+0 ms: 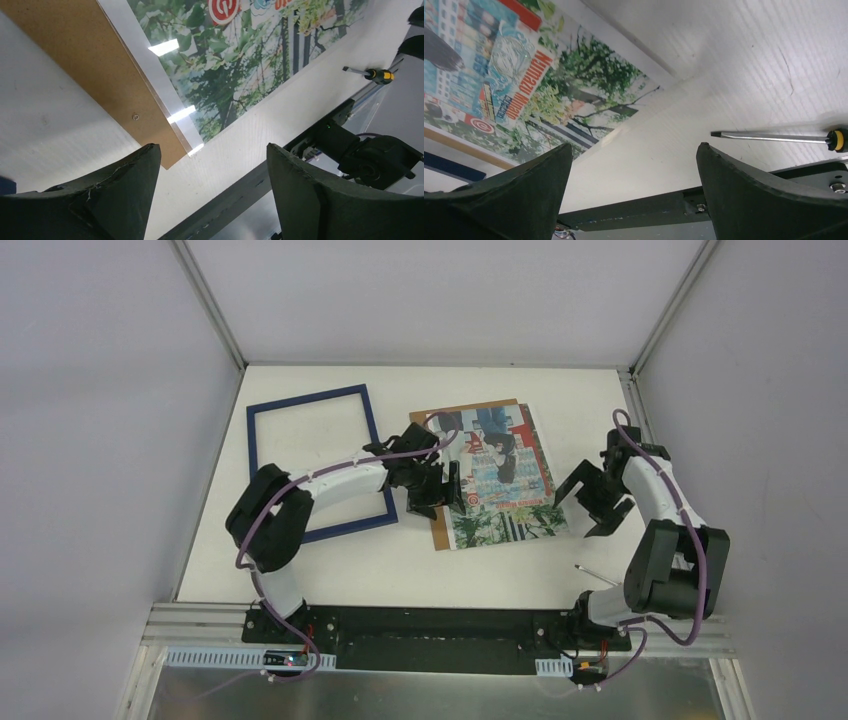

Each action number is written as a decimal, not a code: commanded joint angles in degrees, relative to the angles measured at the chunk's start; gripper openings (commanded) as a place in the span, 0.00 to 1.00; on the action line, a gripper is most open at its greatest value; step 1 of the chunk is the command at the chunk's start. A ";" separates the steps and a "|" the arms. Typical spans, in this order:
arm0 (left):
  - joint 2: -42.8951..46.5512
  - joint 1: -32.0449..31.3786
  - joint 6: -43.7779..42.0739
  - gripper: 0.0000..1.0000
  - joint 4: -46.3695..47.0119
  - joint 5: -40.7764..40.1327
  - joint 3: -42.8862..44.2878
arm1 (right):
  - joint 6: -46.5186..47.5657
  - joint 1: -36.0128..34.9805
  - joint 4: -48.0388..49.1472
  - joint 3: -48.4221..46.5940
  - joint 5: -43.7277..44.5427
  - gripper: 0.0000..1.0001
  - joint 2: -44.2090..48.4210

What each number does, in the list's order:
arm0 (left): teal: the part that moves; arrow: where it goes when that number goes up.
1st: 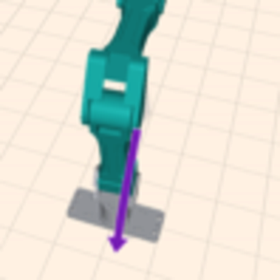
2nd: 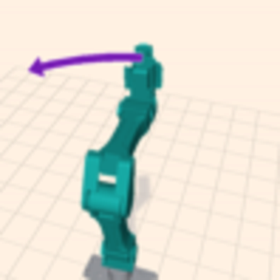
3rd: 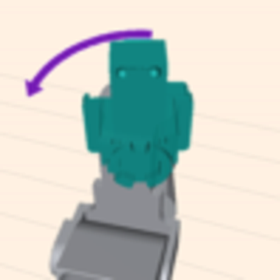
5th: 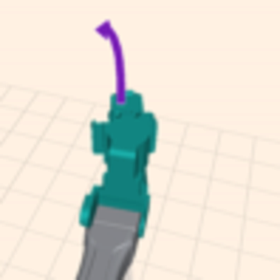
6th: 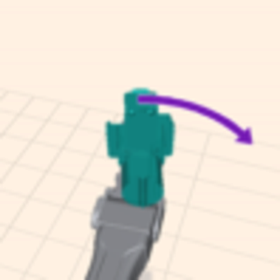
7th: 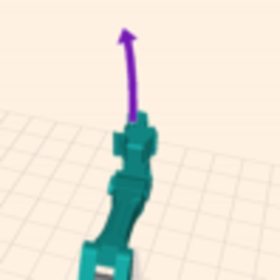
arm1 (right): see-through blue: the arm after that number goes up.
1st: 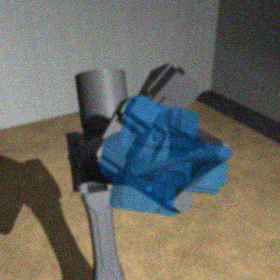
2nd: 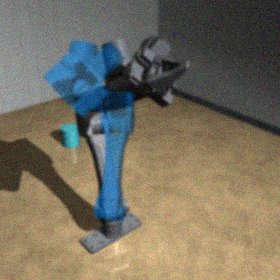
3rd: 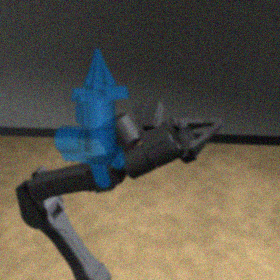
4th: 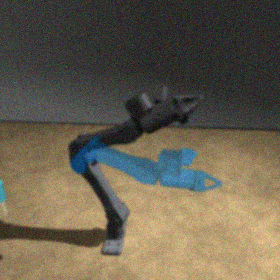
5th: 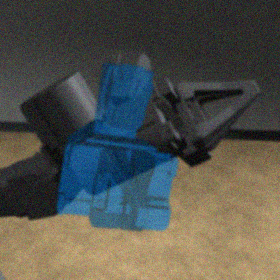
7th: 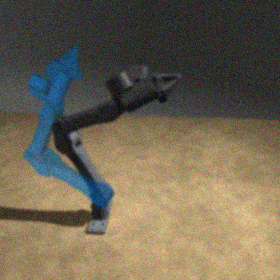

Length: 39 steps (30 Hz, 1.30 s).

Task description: Take the photo out of the frame

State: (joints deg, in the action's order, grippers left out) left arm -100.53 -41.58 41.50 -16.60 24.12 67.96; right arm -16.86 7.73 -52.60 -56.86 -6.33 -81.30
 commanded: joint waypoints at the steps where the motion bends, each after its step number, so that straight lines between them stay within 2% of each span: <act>1: -3.68 0.12 1.43 0.78 0.10 2.24 2.74 | -1.14 1.76 1.51 -2.85 1.47 0.98 -3.20; 8: -7.08 0.10 1.19 0.79 -1.29 1.00 4.66 | -3.12 6.36 6.37 -1.11 -5.19 0.88 -6.68; 14: -8.46 0.10 0.75 0.78 -2.23 0.21 5.64 | -3.82 6.84 8.28 0.75 -5.30 0.81 -8.60; 17: -9.15 0.14 0.59 0.78 -3.06 -0.61 5.29 | -4.45 7.39 8.52 1.12 -4.94 0.81 -9.13; 21: -9.74 0.11 0.98 0.78 -3.33 -0.78 4.40 | -5.24 8.67 8.67 1.37 -6.29 0.87 -10.84; 30: -9.56 0.15 0.82 0.78 -3.50 -0.49 4.23 | -6.36 9.41 10.12 1.50 -10.86 0.93 -14.38; 39: -6.24 0.10 -3.42 0.78 -7.74 -2.74 7.60 | -9.51 9.41 11.69 3.64 -16.75 0.92 -11.42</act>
State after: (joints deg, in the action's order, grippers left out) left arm -109.43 -41.56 41.74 -19.46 24.53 72.86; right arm -23.92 16.91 -41.47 -54.83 -18.72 -95.44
